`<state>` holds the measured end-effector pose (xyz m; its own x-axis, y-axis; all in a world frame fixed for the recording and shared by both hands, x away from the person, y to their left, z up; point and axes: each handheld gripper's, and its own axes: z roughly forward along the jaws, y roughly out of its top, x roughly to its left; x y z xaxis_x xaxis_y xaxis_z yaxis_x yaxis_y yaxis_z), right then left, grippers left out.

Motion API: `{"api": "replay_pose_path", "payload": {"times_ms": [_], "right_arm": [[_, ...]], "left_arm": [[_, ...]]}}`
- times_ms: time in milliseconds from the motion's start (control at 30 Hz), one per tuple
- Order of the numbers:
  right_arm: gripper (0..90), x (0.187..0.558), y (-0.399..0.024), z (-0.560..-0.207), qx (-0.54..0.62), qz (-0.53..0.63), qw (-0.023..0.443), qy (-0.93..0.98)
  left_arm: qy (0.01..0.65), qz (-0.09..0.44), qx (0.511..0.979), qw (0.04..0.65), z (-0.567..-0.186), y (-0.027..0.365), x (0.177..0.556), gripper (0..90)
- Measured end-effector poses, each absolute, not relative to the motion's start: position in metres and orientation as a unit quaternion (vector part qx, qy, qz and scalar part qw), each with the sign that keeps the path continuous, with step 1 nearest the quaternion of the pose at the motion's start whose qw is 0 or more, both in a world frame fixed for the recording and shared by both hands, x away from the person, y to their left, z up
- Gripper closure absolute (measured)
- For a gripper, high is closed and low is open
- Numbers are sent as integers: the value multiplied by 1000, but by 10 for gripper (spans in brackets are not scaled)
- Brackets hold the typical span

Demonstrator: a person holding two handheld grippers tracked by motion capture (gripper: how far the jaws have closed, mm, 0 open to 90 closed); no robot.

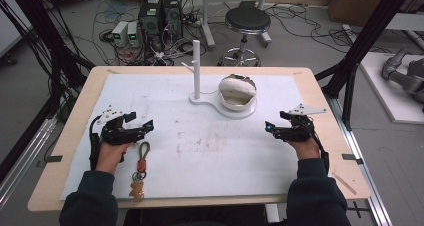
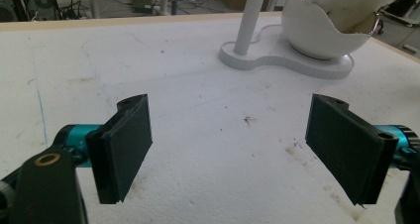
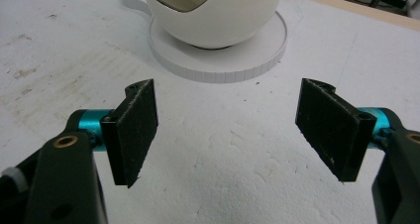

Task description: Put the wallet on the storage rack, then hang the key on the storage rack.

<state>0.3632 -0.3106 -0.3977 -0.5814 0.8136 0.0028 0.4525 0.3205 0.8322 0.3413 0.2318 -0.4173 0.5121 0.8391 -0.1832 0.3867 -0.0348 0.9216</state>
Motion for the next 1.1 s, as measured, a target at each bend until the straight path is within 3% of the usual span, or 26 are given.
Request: {"api": "replay_pose_path", "payload": {"times_ms": [767, 1100], "right_arm": [[248, 354, -315, -393, 401, 433, 232, 773], [250, 356, -317, -395, 403, 432, 232, 773]], "left_arm": [[445, 216, 688, 531, -416, 228, 333, 181], [454, 195, 688, 532, -415, 232, 324, 181]]}}
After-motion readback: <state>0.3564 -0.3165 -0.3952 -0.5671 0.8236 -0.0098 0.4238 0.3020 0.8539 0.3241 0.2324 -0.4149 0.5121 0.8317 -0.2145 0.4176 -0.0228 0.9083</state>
